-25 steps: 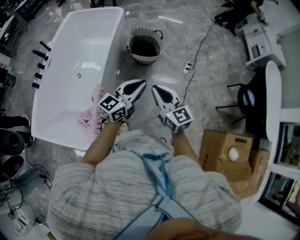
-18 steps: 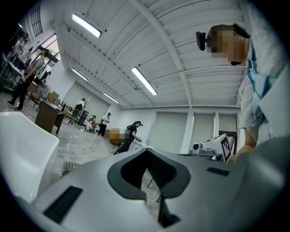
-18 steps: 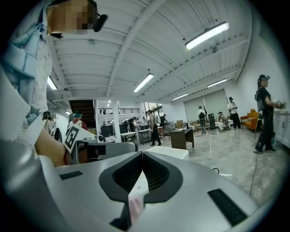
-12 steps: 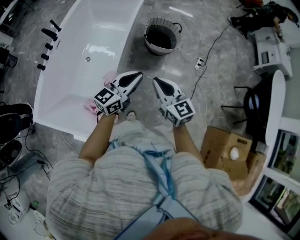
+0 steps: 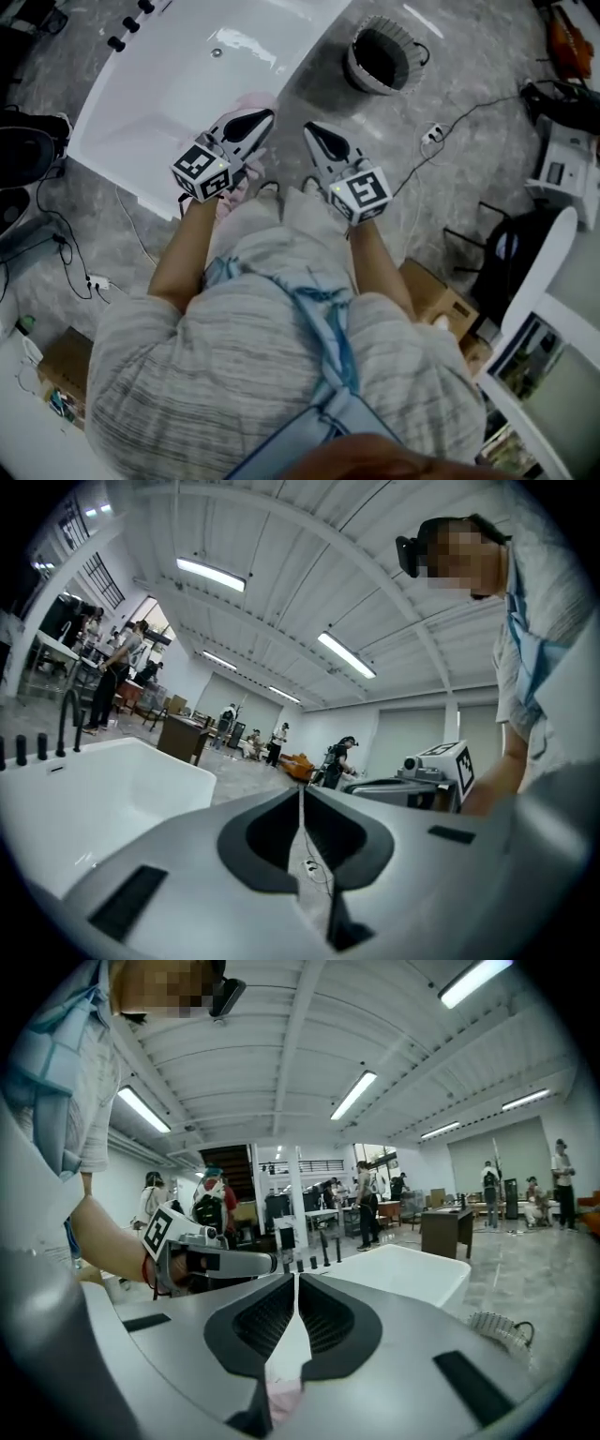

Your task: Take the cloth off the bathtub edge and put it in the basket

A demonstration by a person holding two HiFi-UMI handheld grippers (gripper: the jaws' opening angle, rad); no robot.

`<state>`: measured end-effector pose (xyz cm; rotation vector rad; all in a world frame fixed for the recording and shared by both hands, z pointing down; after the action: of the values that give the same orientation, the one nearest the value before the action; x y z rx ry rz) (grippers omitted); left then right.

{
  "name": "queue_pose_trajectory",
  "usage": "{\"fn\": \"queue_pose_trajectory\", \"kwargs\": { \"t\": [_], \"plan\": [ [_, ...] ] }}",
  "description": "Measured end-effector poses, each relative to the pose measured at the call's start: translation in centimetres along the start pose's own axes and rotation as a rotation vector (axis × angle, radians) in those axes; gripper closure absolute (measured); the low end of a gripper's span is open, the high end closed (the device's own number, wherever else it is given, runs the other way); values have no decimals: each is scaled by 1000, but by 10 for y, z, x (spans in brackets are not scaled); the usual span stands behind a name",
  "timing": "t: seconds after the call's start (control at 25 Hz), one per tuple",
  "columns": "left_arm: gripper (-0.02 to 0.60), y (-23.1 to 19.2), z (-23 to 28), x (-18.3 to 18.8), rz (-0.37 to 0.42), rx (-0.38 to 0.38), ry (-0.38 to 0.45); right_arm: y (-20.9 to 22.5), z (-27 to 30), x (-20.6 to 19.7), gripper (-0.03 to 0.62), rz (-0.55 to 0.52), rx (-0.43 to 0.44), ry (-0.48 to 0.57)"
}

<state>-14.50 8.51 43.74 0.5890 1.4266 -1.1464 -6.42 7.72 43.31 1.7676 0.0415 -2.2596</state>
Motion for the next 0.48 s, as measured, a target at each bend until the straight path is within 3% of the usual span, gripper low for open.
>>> {"fn": "queue_pose_trajectory", "kwargs": {
  "t": [0.48],
  "plan": [
    [574,-52,-86,-61,-90,287,-66,-37,91,-40,586,-108,377,-122]
  ]
}}
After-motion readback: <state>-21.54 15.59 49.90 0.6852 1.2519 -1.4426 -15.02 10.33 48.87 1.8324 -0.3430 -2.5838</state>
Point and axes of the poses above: the fingertips, and each gripper's own axes: z forward along the fingers, y to its right, x out of its top, the point moved 1 cm from there along -z, backward along the fingers, and after that the axes turned 10 degrees about x, right-handed, at the moved point
